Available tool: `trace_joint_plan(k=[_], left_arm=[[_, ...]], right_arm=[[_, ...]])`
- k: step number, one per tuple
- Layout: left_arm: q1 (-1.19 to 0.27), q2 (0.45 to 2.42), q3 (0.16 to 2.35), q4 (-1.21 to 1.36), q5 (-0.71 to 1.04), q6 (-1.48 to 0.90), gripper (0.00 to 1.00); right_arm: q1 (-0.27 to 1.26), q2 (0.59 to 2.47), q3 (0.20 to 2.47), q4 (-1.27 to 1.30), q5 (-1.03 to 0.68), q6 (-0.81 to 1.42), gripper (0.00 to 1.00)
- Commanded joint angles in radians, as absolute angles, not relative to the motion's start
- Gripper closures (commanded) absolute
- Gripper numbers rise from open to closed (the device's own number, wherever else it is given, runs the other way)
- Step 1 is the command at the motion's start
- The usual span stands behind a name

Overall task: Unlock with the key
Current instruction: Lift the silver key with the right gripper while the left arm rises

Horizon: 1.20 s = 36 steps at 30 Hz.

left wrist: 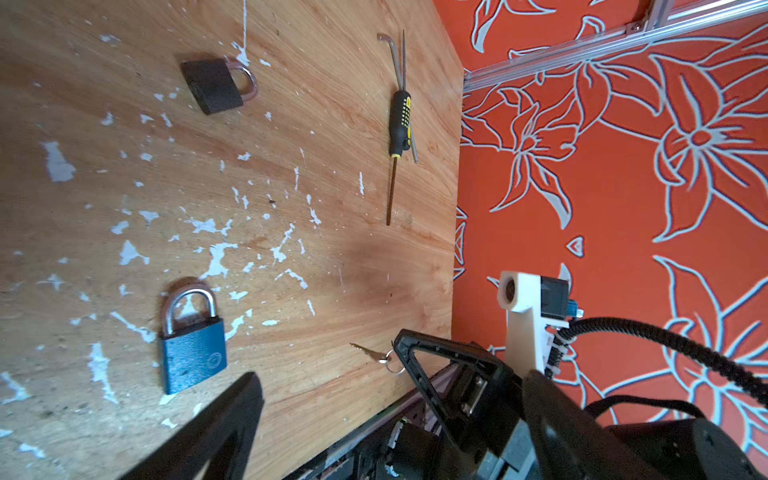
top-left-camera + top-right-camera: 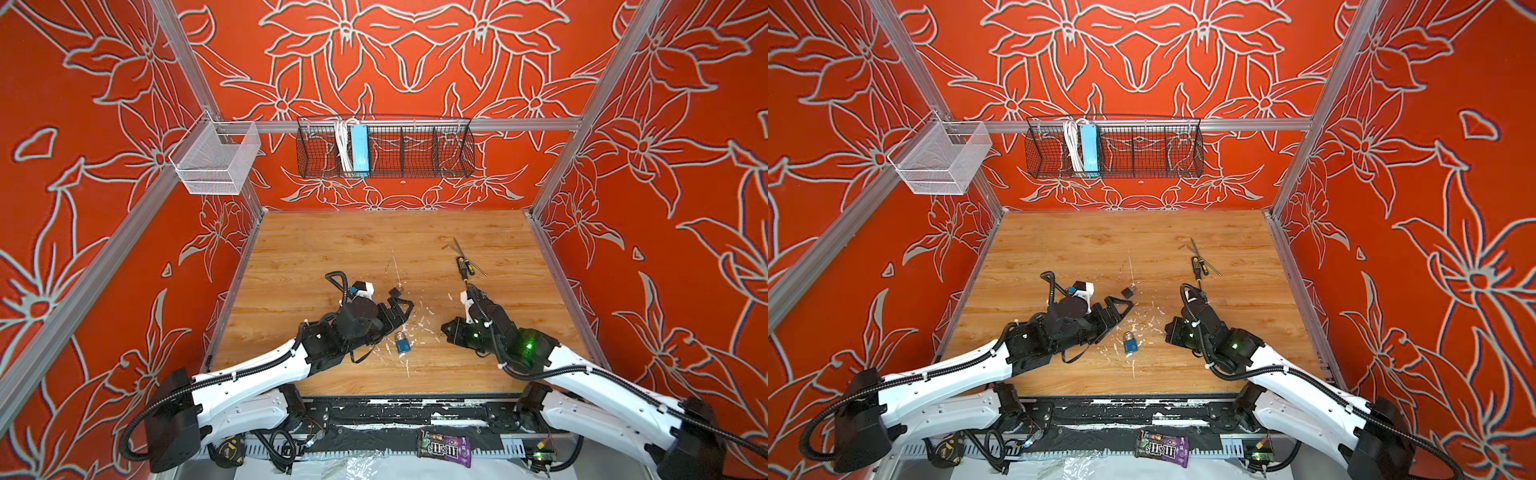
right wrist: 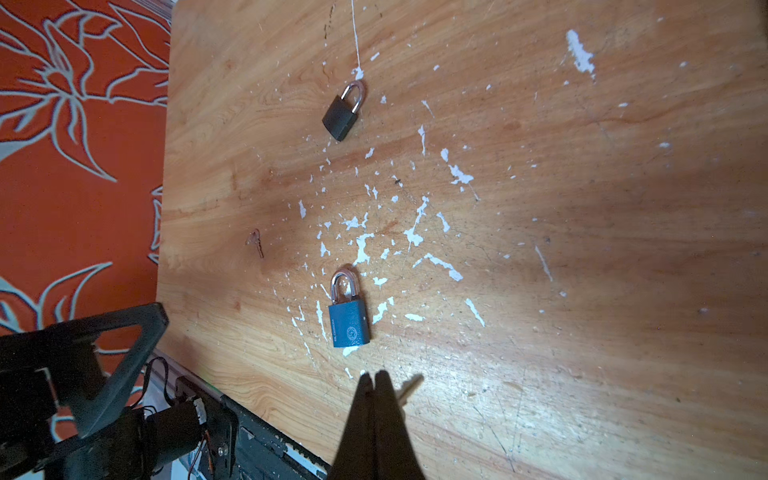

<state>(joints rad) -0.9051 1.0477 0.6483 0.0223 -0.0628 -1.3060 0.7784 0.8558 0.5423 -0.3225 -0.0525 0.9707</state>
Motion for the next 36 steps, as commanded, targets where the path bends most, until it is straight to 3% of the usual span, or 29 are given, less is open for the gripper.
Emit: trace_joint_plan(k=[1,15,36], left_arm=[[-0.911,1.082,0.668,0.105,-0.028,-1.379,0.03],[-0.913,1.223,0.684,0.298,-0.017,-1.510,0.02],[-0.954,1.331,0.713,0.486,-0.072,-1.705,0.03]], right_arm=[[0.772,0.831,0.566,-0.340,-0.046,0.933,1.00],[0.772,0.896,0.659,-0.147,-0.146,0.807,1.00],[0.779,0.970,0.678,0.061,-0.211,0.835,1.00]])
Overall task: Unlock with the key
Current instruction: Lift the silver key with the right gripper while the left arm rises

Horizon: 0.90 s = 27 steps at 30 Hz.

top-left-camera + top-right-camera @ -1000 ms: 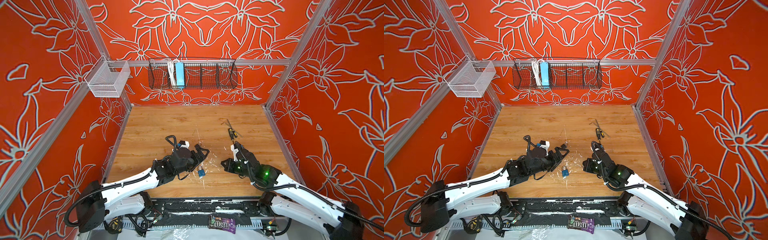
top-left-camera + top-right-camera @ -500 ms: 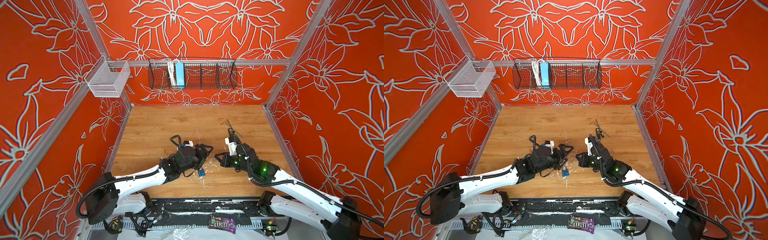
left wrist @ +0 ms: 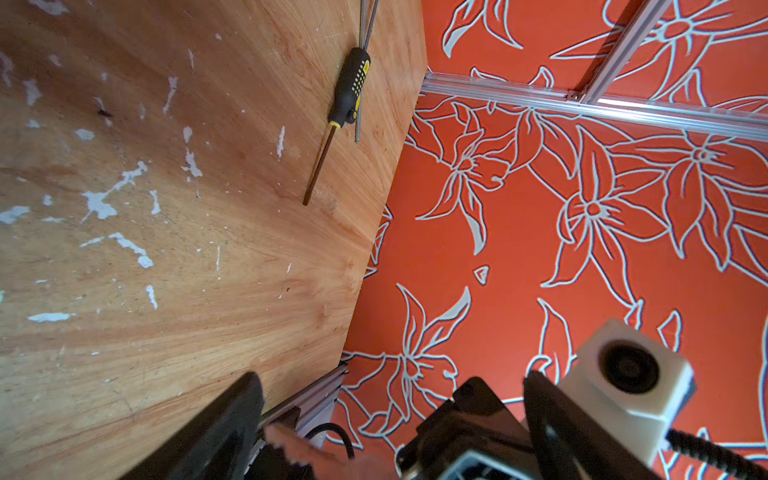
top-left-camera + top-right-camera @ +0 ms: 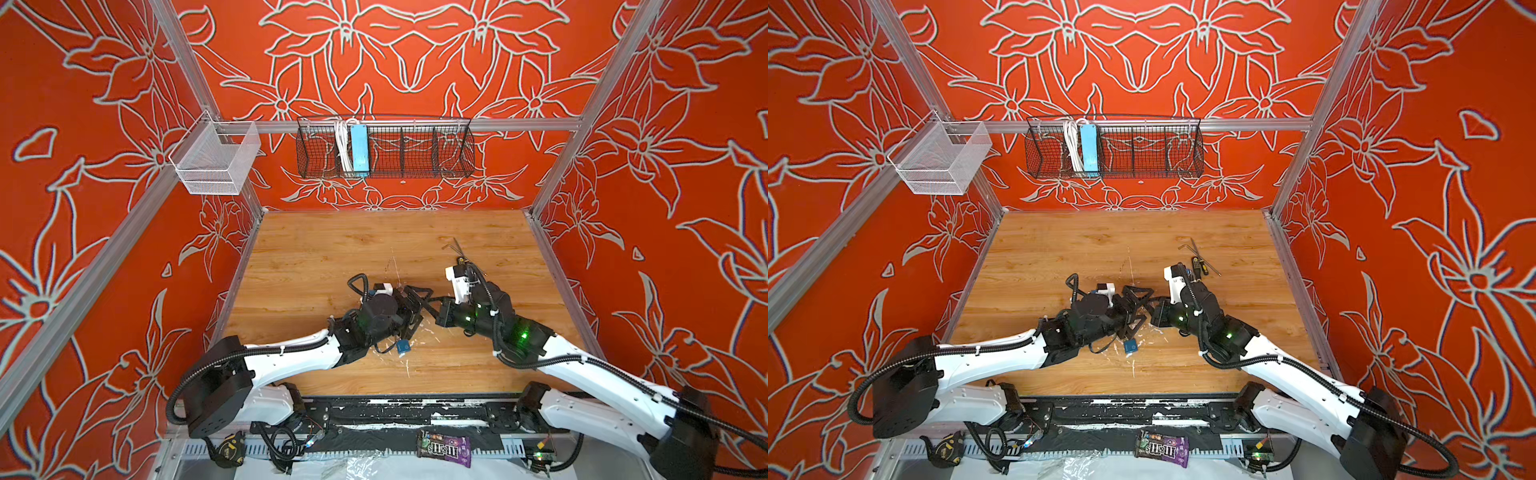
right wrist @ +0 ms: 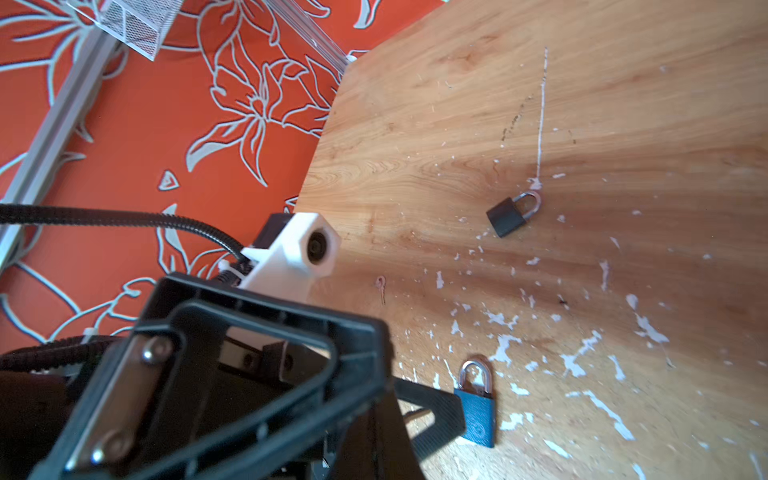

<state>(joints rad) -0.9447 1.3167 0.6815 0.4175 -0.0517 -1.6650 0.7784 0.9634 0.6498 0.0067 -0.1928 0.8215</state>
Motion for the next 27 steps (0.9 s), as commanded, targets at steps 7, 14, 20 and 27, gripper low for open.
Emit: trace_joint_plan(k=[7,14,20,27], left_arm=[[-0.954,1.340,0.708,0.522,-0.119,-1.719,0.01],[-0.954,1.314,0.685,0.504,-0.181,-1.724,0.08],[-0.954,1.268,0.669,0.458,-0.228,-1.710,0.26],[-0.954,1.232,0.662,0.412,-0.257,-1.703,0.45]], right_arm=[[0.789,1.002,0.668,0.086,-0.242,0.841,1.00],[0.791,0.972,0.649,0.075,-0.234,0.832,1.00],[0.790,0.946,0.634,0.059,-0.233,0.831,1.00],[0.791,0.931,0.624,0.059,-0.220,0.836,1.00]])
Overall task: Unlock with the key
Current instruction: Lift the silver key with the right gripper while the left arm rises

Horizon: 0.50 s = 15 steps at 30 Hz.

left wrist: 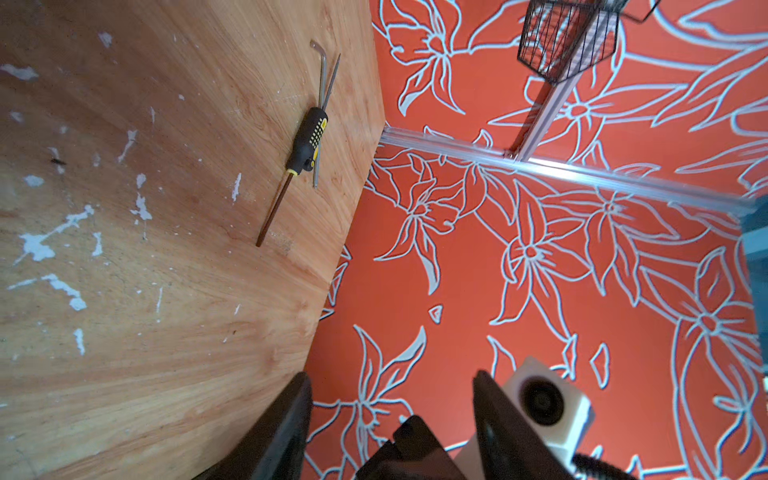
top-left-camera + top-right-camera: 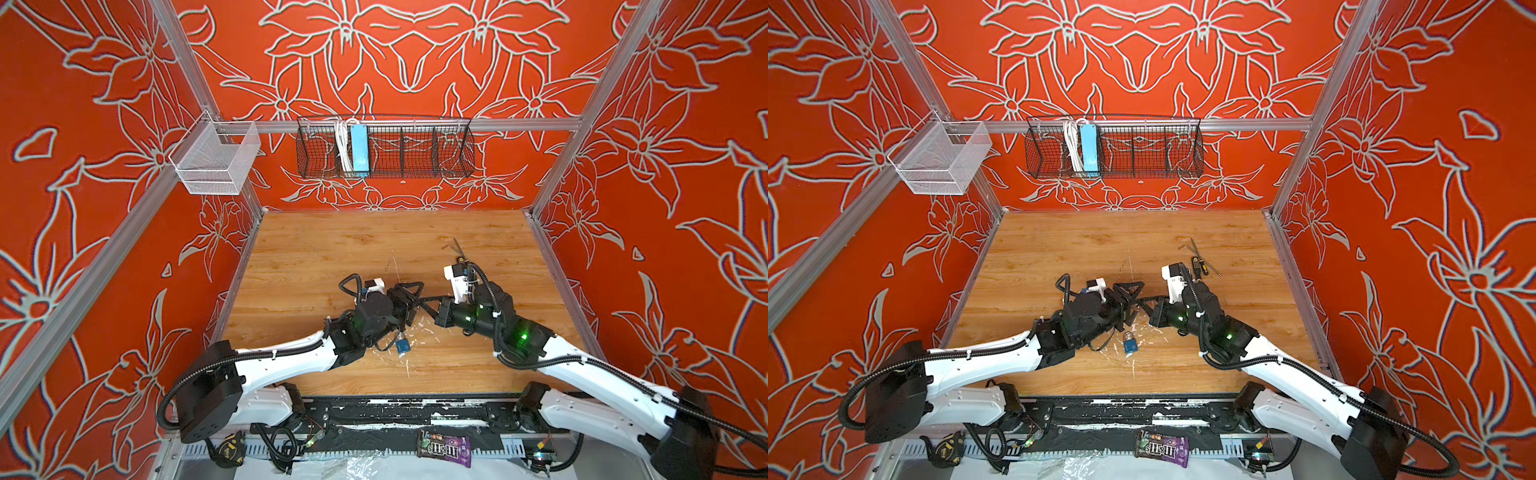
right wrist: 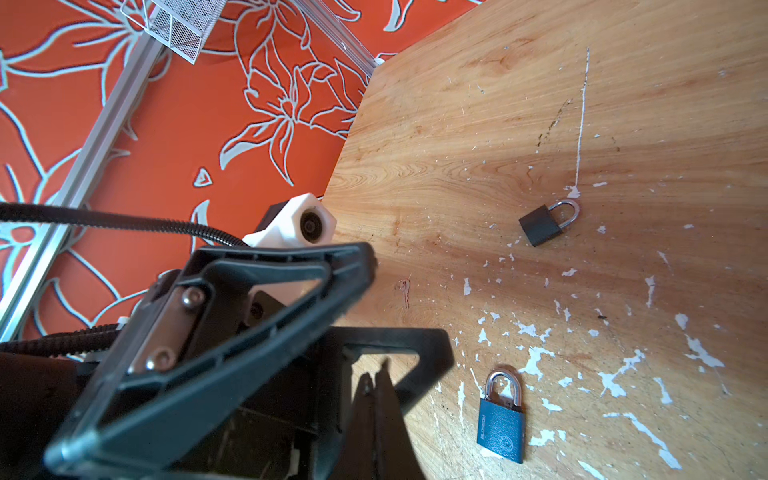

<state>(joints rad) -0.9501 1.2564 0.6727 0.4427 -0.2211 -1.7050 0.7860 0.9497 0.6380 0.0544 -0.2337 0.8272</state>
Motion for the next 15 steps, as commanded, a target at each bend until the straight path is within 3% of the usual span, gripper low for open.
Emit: trace_joint_plan(k=[1,10,15], left_arm=[[-0.954,1.229,0.662,0.400,-0.258,-1.706,0.49],[-0.954,1.223,0.654,0.369,-0.268,-1.733,0.74],[-0.954,1.220,0.655,0.354,-0.273,-1.736,0.81]], right_arm=[[0.790,0.931,0.627,0.060,-0.219,0.834,1.00],[0.790,0.928,0.644,0.054,-0.206,0.831,1.00],[0.790,0.921,0.649,0.053,-0.204,0.830,1.00]])
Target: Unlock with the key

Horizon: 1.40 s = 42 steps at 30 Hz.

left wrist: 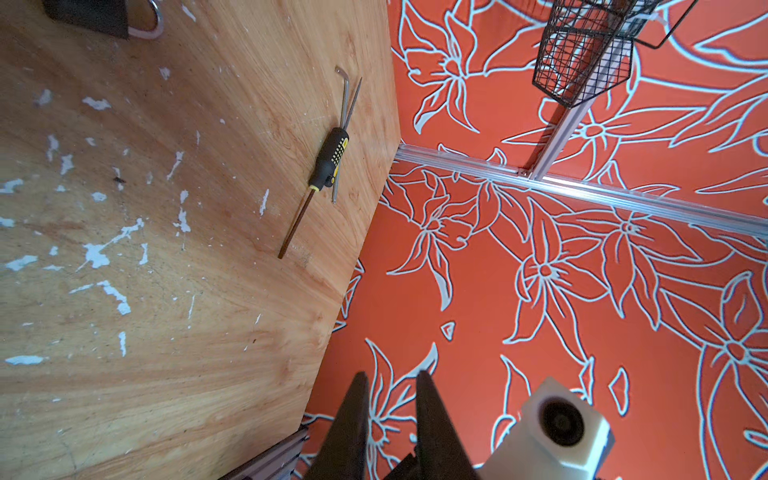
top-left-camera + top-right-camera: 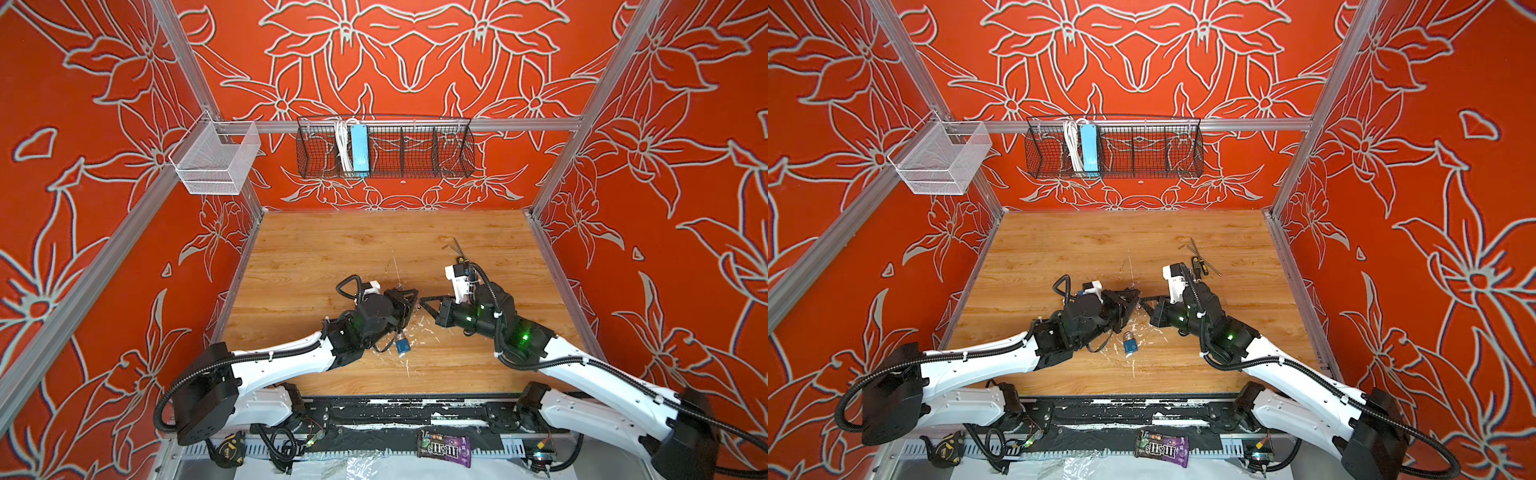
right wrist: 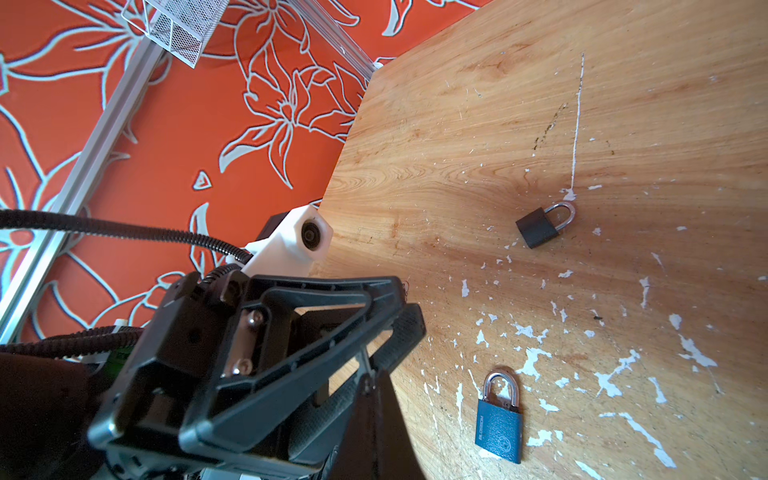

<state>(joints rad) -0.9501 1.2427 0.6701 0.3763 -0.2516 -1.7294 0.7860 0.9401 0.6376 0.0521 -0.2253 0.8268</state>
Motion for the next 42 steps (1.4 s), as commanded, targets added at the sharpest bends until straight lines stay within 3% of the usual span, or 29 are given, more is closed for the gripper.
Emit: trace_joint_plan(k=[1,14,23,27,34,42], left_arm=[[-0.954,1.222,0.655,0.354,-0.273,-1.737,0.84],[-0.954,1.224,0.661,0.334,-0.275,-1.736,1.00],[-0.954,1.219,0.669,0.319,-0.284,-1.706,1.00],[-0.945,1.202,0.673,0.323,-0.291,-1.629,1.00],[-0.867,1.136,0.723,0.219,-0.207,-1.381,1.00],[-0.804,1.049,0.752,0.156,-0.135,-0.964,1.00]], right_arm=[[0.791,0.920,0.649,0.053,-0.203,0.831,1.00],[0.790,0.918,0.657,0.045,-0.199,0.824,1.00],[0.790,0.909,0.667,0.019,-0.182,0.809,1.00],[0.790,0.896,0.671,0.007,-0.177,0.795,0.78],[0.790,0.843,0.707,-0.097,-0.145,0.747,0.53],[0.772,0.805,0.754,-0.265,-0.192,0.710,0.36]])
